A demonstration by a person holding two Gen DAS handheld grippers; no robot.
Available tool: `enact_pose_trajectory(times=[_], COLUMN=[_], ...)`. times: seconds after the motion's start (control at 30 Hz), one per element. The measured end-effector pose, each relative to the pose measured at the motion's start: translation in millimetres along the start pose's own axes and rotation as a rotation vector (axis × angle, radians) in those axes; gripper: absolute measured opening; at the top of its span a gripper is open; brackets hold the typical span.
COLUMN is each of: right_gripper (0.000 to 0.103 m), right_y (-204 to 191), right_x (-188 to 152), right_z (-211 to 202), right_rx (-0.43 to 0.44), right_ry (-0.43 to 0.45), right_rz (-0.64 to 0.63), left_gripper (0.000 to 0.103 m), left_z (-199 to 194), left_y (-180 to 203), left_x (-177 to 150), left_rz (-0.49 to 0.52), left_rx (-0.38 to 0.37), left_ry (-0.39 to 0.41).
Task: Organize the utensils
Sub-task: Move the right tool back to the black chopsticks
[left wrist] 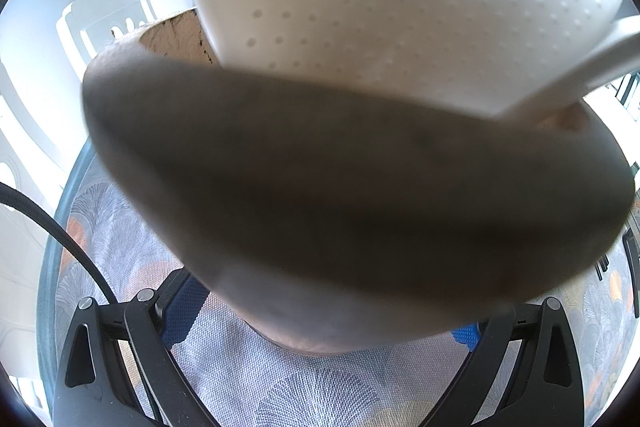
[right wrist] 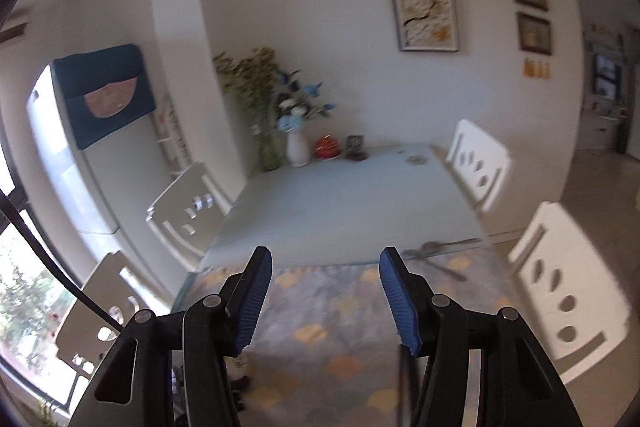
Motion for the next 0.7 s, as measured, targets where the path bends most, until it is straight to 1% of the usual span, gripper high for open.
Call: enact_pose_trajectory(times=[0.1,0.23,0.27,0.33,0.4,0.43,0.5,0.53,0.57,0.63,0.67,0.7], right_gripper=[0.054,0.055,0.063,0.080,0.080,0.080,0.074,0.057,0.046,0.040,0.039,0.038], right_y=[27.0,56.0,65.3,79.7,89.9,95.3,108.5,111.6,116.0,121.3,122.2,122.1], right_x=[8.2,10.7,8.7,0.6,-15.0,-24.6,-55.8,-71.1,-92.9,-125.8,-143.6,-155.2], right_z=[-19.6,-32.7,-31.4,-23.0,-2.4,7.4,41.1,56.4,76.6,102.9,116.5,124.5], right_rx=[-0.070,-0.112,-0.117,-0.108,-0.060,-0.057,-0.078,-0.073,-0.073,-0.084,-0.072,-0.066], right_ry=[0.053,0.075,0.065,0.010,-0.071,-0.108,-0.242,-0.305,-0.387,-0.483,-0.532,-0.560], right_rz=[0.021,0.073,0.095,0.127,0.166,0.186,0.229,0.243,0.263,0.282,0.292,0.301], left_gripper=[0.099,0.099,0.099,0.099,0.099,0.099,0.099,0.099,0.099,0.099,0.099,0.100], left_z=[0.5,0.1,-0.7,0.3,-0.3,0.0,-0.5,0.0,0.0,-1.0,-0.2,-1.0], left_y=[-0.3,-2.3,-1.9,-2.2,-2.5,-2.7,-2.4,-2.6,-2.7,-2.3,-2.8,-2.4], left_x=[0.0,0.7,0.4,0.6,-0.4,-0.2,-0.3,-0.1,-0.1,-0.4,0.0,-0.2], left_rz=[0.000,-0.001,-0.001,-0.001,-0.001,-0.001,-0.001,-0.001,-0.001,-0.001,-0.001,-0.001], left_rx=[0.000,-0.001,-0.001,0.000,0.001,0.001,0.000,0.000,0.001,0.001,0.001,0.001], left_ry=[-0.003,-0.004,-0.004,-0.006,-0.007,-0.007,-0.007,-0.007,-0.007,-0.007,-0.007,-0.007])
Point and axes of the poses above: each gripper's, at about its wrist camera, not at the fingertips, and z roughly the way its jaws point, y to its right, x to its top, the point moved 5 cm from there along z, roughly the way its jaws point, and after that the axes turned 4 degrees about z, right-handed, at the moved point
